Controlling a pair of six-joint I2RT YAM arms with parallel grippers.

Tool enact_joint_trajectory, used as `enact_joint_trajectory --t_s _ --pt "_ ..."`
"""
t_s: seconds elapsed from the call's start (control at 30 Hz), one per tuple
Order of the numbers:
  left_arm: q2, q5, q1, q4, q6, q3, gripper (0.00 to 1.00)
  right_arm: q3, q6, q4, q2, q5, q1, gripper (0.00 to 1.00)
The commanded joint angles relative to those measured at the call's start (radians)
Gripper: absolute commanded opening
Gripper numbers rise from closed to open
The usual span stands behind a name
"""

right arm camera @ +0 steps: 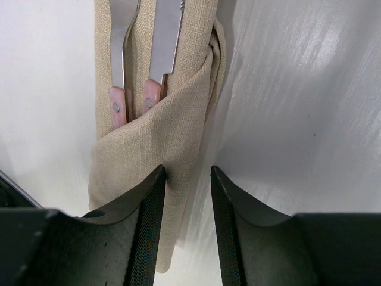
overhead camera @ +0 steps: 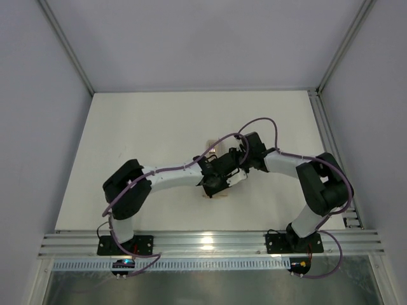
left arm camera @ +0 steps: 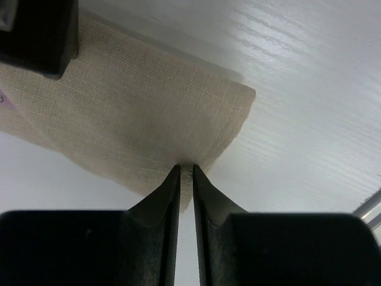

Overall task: Fold the napkin into a case and place the utensils inside
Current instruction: Move the smaller rectangle-folded napkin to the corner of the board.

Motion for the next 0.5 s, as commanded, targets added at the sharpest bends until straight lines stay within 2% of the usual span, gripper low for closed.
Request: enact_joint_trajectory --t_s 0.0,0.23,0.47 --pt "0.032 -0.056 0.015 0.054 0.022 -0.002 0.15 -0.023 -0.004 -0.020 -0.040 -0.010 0.002 0.41" --pt "0.046 -0.076 0.009 0.052 0.069 -0.064 0.14 -0.020 0.002 -0.011 -0.020 -0.045 0.002 0.41" --pt "0.051 -0.214 0.016 0.101 0.153 -0.136 0.13 -0.017 0.079 0.073 0.050 -0.088 0.003 0.40"
